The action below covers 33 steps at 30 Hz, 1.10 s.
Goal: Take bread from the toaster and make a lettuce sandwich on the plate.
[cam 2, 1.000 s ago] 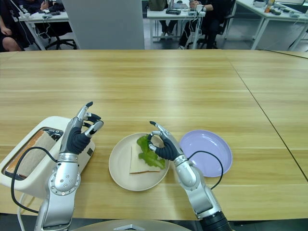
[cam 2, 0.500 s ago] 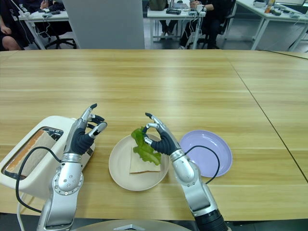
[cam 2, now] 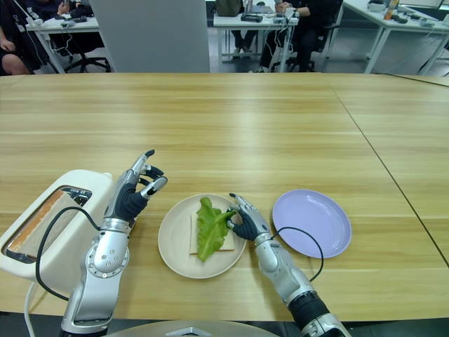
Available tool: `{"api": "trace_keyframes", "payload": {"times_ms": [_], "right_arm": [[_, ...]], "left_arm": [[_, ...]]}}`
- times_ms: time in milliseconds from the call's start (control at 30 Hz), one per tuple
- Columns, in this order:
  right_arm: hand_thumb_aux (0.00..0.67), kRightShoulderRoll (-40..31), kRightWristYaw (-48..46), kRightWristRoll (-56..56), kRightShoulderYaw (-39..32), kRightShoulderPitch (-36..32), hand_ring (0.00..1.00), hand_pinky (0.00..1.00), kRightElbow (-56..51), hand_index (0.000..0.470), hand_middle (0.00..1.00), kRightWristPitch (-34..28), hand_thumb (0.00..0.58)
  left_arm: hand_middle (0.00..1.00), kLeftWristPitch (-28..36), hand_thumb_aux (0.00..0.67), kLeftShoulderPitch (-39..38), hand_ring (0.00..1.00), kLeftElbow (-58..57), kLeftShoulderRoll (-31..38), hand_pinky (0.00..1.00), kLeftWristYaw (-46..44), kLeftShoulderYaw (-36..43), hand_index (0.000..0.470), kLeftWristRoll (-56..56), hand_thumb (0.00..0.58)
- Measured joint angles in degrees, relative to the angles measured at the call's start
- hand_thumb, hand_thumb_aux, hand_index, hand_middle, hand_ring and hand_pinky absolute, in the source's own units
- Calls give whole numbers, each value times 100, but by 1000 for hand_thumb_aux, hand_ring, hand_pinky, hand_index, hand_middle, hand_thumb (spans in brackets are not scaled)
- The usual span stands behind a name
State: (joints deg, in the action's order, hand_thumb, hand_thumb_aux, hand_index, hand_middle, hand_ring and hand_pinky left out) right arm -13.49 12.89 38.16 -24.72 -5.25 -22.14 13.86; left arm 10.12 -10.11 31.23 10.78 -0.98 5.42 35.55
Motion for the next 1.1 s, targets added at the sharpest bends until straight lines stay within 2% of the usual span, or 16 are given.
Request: {"api": "trace_keyframes", "payload": {"times_ms": [200, 367, 400, 467, 500, 600, 867, 1100], "right_arm": [[670, -370, 475, 1124, -417, -77, 0, 0, 356, 460, 0, -458, 580], [670, -482, 509, 1424, -474, 50, 0, 0, 678, 460, 0, -708, 580], [373, -484, 504, 1439, -473, 71, 0, 0, 730, 256, 0, -735, 466], [373, -476, 473, 1419, -457, 115, 0, 0, 812, 256, 0, -780, 466], [0, -476, 455, 1383, -438, 135, 0, 0, 836, 0, 0, -800, 0], [0, -436, 383, 1115, -295, 319, 0, 0, 1037, 0, 0, -800, 0], [0, 26, -237, -515, 304, 724, 0, 0, 2051, 0, 0, -463, 0], [0, 75, -528, -888, 670, 893, 0, 0, 2630, 0, 0, -554, 0]], "left_arm": [[404, -2, 0, -1, 404, -17, 25, 404, -25, 5, 0, -2, 0], [408, -2, 0, -14, 408, -45, 6, 408, -25, 59, 0, 0, 0], [404, -2, 0, -22, 404, -46, 0, 404, -24, 65, 0, 0, 0], [404, -3, 0, -39, 404, -46, -21, 404, -20, 93, 0, 0, 0], [408, -3, 0, -55, 408, -46, -37, 408, -14, 101, 0, 1, 0], [408, -12, 0, -87, 408, -47, -48, 408, 4, 129, 0, 3, 0], [404, -68, 0, -123, 404, -46, -53, 404, 16, 206, 0, 4, 0], [404, -112, 0, -179, 404, -16, -24, 404, 18, 187, 0, 2, 0]]}}
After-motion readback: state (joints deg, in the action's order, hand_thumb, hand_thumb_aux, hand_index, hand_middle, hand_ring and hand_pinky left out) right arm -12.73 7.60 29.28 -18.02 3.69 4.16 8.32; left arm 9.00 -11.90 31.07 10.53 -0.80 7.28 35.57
